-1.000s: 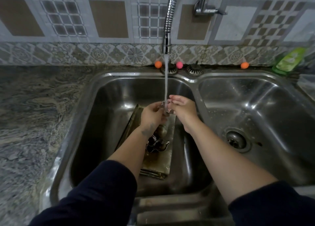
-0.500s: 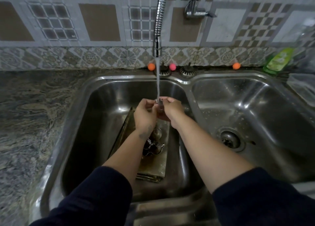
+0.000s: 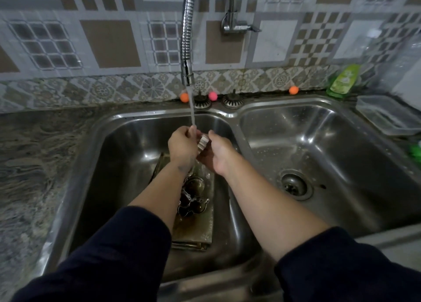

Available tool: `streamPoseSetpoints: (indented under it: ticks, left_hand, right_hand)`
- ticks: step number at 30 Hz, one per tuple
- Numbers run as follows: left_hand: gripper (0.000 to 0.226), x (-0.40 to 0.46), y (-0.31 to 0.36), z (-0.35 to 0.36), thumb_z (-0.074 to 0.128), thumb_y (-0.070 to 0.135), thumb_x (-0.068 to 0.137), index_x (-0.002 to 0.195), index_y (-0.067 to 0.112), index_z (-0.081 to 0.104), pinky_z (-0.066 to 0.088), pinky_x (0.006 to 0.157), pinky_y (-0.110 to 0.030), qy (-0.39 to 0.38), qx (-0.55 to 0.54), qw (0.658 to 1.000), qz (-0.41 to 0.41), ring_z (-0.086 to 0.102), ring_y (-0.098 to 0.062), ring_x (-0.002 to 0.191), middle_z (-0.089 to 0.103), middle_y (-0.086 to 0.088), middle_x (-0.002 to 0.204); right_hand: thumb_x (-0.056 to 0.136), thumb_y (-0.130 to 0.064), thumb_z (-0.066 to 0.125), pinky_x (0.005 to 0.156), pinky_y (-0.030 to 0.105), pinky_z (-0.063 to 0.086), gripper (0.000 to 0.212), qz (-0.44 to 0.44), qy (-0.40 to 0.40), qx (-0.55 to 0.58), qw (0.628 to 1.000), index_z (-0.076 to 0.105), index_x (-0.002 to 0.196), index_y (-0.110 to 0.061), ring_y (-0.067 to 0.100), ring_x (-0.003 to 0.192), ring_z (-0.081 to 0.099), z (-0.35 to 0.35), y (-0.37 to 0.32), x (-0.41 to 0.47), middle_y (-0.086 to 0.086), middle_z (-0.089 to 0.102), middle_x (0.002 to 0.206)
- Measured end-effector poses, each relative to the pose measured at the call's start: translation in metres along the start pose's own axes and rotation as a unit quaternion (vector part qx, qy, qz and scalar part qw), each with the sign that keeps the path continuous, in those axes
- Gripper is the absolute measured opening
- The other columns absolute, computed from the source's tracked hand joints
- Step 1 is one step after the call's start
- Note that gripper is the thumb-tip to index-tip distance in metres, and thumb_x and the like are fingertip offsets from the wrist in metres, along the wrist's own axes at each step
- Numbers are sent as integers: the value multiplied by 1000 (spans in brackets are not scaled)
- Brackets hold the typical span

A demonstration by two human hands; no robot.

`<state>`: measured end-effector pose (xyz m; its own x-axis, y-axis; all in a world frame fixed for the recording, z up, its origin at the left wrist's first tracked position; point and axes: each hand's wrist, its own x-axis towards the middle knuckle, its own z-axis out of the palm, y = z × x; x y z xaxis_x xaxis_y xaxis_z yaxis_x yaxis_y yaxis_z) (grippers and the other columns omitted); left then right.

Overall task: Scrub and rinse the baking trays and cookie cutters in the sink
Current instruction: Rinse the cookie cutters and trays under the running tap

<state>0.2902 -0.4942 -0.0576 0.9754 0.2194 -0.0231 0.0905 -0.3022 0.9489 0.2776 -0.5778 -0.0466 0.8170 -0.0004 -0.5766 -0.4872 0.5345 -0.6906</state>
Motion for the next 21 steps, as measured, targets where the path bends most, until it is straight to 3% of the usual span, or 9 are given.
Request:
streamPoseSetpoints:
  ticks: [3, 7, 9, 12, 15, 17, 19, 21]
  left_hand:
    - [32, 3, 5, 1, 40, 33, 103, 85, 16, 62, 34, 54, -18, 10, 37, 999, 6, 53, -4, 66, 59, 7, 73]
    - [34, 3, 7, -4, 36, 27, 104, 94, 10, 64, 43, 67, -29, 3, 15, 999, -30, 58, -16, 76, 63, -2, 82]
    - [29, 1, 3, -5, 38, 23, 102, 98, 10, 64, 47, 68, -30, -29, 2, 999, -46, 59, -18, 80, 63, -2, 84]
    - [24, -4, -4, -4, 41, 21, 99, 103, 16, 65, 55, 87, -43, -82, -61, 993, -67, 66, -26, 94, 69, -10, 98]
    - [26, -8, -5, -5, 40, 16, 99, 107, 14, 65, 54, 91, -46, -55, -106, 990, -69, 67, -25, 96, 71, -10, 101]
    - [23, -10, -7, -5, 41, 14, 99, 105, 17, 63, 53, 92, -46, -30, -84, 994, -58, 67, -24, 97, 70, -8, 103]
    - [23, -17, -5, 0, 42, 12, 99, 110, 19, 61, 51, 95, -44, -46, -32, 998, -34, 64, -23, 102, 68, -6, 109]
    - [28, -26, 1, 14, 45, 11, 97, 119, 18, 61, 49, 97, -40, -78, 23, 997, -3, 62, -21, 107, 65, -3, 113]
  right_hand:
    - [102, -38, 39, 92, 44, 52, 40, 12, -22, -6, 1000, 68, 109, -12, 28, 100, 66, 0, -1, 0, 14, 69, 110]
    - [100, -30, 45, 97, 42, 50, 34, 14, -69, -33, 997, 63, 122, -11, 28, 110, 63, -7, 1, -2, 11, 65, 123]
    - [98, -27, 49, 95, 41, 52, 28, -10, -61, -54, 997, 64, 117, -12, 26, 106, 64, -7, 1, -3, 12, 67, 117]
    - [92, -27, 61, 91, 38, 53, 26, -66, -3, -100, 993, 63, 115, -13, 21, 96, 64, -1, 2, 1, 9, 67, 106]
    - [88, -24, 67, 85, 33, 54, 25, -92, 6, -146, 985, 64, 111, -14, 18, 93, 65, 3, 3, 4, 4, 68, 102]
    - [91, -22, 64, 89, 36, 54, 21, -93, -8, -197, 976, 65, 110, -13, 19, 93, 65, 2, 1, 6, 3, 68, 98]
    - [91, -21, 64, 91, 41, 53, 28, -102, -7, -241, 965, 64, 117, -10, 24, 99, 65, -6, -8, 7, 9, 69, 107]
    - [92, -19, 63, 78, 38, 57, 30, -116, 5, -267, 957, 63, 119, -7, 25, 91, 65, -25, -23, 5, 13, 67, 107]
